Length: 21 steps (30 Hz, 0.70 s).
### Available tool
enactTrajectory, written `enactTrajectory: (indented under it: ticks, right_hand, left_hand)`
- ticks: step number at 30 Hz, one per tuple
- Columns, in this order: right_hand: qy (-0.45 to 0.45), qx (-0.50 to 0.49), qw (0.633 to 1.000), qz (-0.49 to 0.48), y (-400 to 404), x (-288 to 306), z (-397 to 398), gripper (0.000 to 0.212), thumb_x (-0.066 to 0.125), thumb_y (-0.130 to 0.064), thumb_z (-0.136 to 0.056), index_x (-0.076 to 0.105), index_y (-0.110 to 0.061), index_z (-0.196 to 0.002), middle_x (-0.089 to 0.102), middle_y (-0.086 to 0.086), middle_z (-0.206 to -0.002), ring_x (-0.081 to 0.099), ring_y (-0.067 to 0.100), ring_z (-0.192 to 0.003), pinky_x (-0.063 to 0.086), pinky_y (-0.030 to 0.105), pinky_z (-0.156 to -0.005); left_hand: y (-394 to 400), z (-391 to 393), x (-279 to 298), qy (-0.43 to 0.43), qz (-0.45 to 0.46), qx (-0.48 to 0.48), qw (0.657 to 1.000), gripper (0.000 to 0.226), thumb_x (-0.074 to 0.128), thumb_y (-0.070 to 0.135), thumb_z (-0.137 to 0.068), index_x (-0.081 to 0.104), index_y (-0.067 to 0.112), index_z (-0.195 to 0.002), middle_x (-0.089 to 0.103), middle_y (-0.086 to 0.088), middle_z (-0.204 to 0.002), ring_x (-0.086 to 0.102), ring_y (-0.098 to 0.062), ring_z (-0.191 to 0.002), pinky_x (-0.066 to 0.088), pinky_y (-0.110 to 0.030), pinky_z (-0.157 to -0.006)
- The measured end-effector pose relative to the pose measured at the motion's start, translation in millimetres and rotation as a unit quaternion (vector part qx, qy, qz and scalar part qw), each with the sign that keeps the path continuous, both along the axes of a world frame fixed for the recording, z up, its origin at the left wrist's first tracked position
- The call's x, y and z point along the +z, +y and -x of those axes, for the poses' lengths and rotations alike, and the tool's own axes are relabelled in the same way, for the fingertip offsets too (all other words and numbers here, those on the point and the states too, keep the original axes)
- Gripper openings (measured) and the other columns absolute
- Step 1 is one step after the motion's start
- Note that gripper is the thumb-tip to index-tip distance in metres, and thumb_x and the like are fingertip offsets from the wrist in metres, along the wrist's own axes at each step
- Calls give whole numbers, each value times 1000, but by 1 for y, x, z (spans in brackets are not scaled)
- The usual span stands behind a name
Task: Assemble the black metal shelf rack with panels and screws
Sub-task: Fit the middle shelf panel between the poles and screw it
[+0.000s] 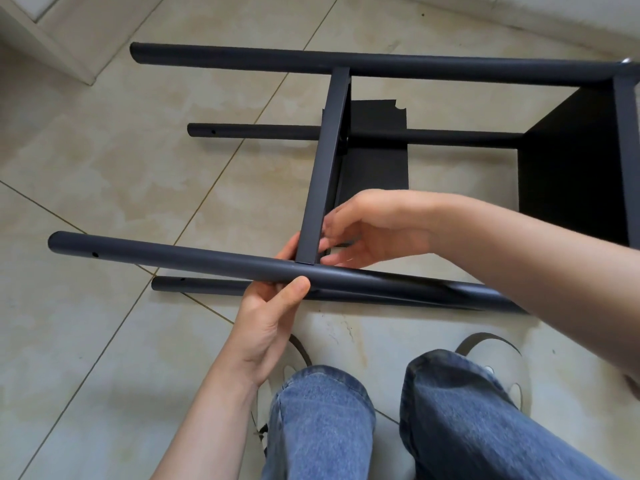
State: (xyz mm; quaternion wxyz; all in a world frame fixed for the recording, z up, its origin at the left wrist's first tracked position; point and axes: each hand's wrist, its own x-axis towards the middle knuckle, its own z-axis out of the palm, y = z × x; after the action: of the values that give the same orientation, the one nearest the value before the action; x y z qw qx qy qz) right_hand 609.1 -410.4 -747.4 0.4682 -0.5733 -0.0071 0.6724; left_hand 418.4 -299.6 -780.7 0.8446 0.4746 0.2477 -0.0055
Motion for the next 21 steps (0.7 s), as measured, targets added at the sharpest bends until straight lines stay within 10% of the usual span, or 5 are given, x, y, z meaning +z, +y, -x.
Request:
enactTrajectory:
  ticks: [4,11,21]
  right_hand:
    - [8,-39,999,11,5,13,0,39,65,-28,-90,55,-6,-120,61,21,-125,70,42,-98,55,50,-92]
    - [-64,-51,996,26,26,29,7,37,69,-31,-91,42,-20,-113,61,13,-83,73,30,-60,60,42,-58]
    - [-109,-83,990,34,19,42,6,29,66,-17,-94,49,-3,-114,68,23,-105,73,36,-85,61,40,-61]
  left_hand:
    - [-9,-3,10,2,58,53,997,52,85,31,-75,71,24,-125,71,-4,-124,66,-14,-116,52,-20,-90]
    - [-23,-17,19,72,15,157,985,42,68,27,-80,71,12,-119,74,-9,-117,70,-17,-109,57,-22,-83]
    - [-20,-24,37,84,-36,115,989,48,74,35,-72,74,20,-118,73,-5,-119,68,-16,-114,46,-31,-98]
